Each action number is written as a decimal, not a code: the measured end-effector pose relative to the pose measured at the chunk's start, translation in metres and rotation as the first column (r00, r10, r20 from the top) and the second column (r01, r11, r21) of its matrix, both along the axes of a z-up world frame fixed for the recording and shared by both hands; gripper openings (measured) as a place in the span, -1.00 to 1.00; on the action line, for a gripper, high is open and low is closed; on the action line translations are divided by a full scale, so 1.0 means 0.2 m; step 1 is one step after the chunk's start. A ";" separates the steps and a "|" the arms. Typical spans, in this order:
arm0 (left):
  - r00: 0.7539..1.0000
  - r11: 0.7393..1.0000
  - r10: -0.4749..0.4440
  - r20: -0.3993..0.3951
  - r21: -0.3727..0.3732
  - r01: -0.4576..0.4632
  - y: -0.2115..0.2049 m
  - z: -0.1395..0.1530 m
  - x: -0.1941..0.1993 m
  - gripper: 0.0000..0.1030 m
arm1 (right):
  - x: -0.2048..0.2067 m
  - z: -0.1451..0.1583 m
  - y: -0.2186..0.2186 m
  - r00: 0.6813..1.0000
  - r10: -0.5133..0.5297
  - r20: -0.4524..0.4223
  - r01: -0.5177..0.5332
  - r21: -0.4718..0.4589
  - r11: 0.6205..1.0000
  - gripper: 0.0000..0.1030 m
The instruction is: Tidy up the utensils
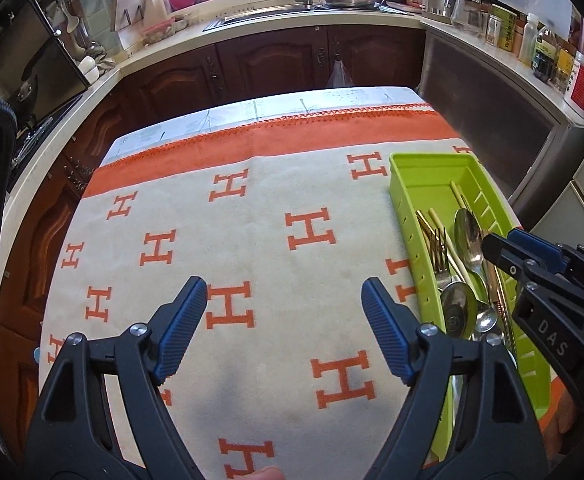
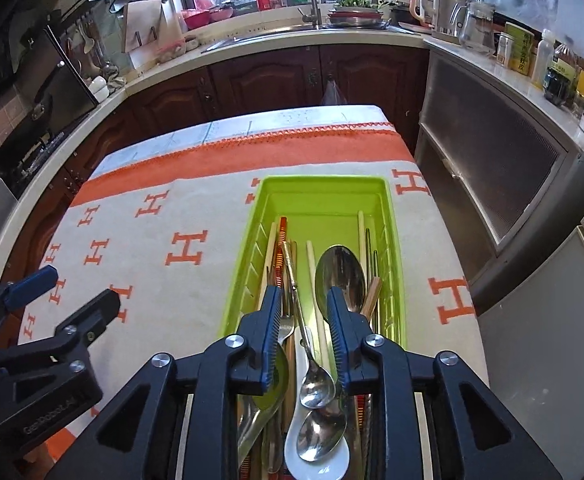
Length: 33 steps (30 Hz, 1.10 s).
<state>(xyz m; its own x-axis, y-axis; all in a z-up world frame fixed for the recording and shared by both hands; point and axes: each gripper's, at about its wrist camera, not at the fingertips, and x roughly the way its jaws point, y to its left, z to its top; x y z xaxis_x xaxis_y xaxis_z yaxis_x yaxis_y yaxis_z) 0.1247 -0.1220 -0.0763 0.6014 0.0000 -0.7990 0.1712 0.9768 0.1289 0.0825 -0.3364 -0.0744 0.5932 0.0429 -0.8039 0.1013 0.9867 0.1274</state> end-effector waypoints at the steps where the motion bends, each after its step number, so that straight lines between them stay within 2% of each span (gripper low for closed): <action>1: 1.000 1.000 0.002 0.003 -0.001 -0.002 0.00 0.00 0.00 0.50 | -0.01 0.01 0.02 1.000 -0.001 0.006 0.001 0.003 1.000 -0.44; 12: 0.999 1.000 0.016 0.038 -0.008 -0.015 0.07 0.09 -0.11 0.50 | -0.17 0.20 0.13 0.996 0.009 0.088 -0.011 0.029 1.000 -0.13; 23: 0.995 0.998 0.048 0.087 -0.035 -0.045 0.23 0.23 -0.27 0.50 | -0.34 0.29 0.26 0.993 0.043 0.112 -0.049 0.052 0.997 -0.07; 28: 0.994 0.998 0.055 0.099 -0.048 -0.050 0.29 0.25 -0.37 0.50 | -0.43 0.32 0.31 0.991 0.055 0.125 -0.062 0.055 0.997 -0.02; 33: 0.992 0.996 0.075 0.104 -0.063 -0.068 0.35 0.24 -0.45 0.50 | -0.55 0.36 0.38 0.986 0.054 0.155 -0.061 0.036 0.997 0.11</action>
